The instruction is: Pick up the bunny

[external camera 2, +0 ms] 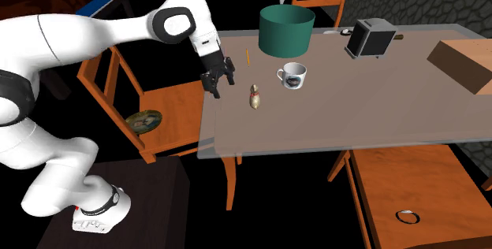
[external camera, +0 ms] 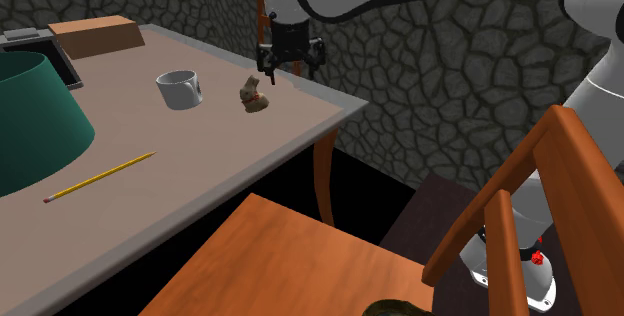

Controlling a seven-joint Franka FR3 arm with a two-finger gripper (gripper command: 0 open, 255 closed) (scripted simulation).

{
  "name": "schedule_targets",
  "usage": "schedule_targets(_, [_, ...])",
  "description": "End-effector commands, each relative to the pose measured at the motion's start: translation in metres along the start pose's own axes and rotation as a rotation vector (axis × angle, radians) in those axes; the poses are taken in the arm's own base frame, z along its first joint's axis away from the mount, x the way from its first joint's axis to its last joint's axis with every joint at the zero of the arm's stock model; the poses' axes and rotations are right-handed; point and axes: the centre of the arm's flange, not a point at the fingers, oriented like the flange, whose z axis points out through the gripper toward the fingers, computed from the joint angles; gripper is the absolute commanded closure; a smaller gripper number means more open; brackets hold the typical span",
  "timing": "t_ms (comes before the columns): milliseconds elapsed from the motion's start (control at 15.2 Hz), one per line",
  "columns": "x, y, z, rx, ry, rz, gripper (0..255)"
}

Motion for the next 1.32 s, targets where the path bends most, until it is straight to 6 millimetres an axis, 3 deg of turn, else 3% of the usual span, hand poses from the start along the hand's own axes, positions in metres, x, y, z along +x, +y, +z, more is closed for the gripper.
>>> schedule_targets(0, [0.007, -0.026, 0.004, -0.008, 0.011, 0.049, 0])
schedule_targets(528, [0.038, -0.126, 0.018, -0.042, 0.051, 0.211, 0])
schedule_targets(1122, [0.025, -0.127, 0.056, -0.042, 0.051, 0.211, 0])
schedule_targets(1188, [0.025, -0.127, 0.054, -0.042, 0.051, 0.211, 255])
schedule_targets(1254, [0.025, -0.127, 0.054, -0.042, 0.051, 0.211, 255])
